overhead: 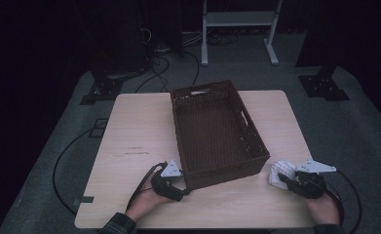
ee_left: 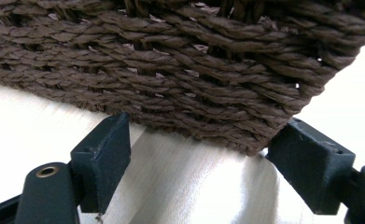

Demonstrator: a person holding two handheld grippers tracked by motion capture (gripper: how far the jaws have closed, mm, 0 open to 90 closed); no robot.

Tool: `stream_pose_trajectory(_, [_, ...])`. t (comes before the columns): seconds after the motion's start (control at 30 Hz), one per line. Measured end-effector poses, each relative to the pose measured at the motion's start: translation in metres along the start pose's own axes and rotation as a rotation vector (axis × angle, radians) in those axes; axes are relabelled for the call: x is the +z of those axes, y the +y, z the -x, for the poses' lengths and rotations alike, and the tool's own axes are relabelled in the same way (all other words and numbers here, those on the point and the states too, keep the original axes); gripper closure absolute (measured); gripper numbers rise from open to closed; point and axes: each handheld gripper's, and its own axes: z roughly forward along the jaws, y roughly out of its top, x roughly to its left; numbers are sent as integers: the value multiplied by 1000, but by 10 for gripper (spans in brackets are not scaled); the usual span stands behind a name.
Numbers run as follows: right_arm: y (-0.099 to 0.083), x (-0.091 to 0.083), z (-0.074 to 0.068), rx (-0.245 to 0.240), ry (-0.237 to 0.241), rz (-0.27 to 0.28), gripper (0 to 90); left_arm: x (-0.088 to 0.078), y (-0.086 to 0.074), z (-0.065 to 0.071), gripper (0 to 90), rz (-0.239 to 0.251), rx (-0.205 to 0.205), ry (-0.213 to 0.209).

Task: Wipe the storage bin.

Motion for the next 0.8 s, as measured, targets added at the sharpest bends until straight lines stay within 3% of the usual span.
stream_pose_trajectory(0.1, [0, -1, -1, 3, 1, 4, 622, 2, -1, 1, 184, 8, 17, 10])
stream_pose_trajectory(0.53, [14, -21, -9, 32, 41, 81, 621, 3, 0, 1, 180, 11, 14, 13])
stream_pose_trajectory(0.8, [23, -34, -20, -11, 72, 143, 620, 3, 0, 1, 182, 11, 13, 13])
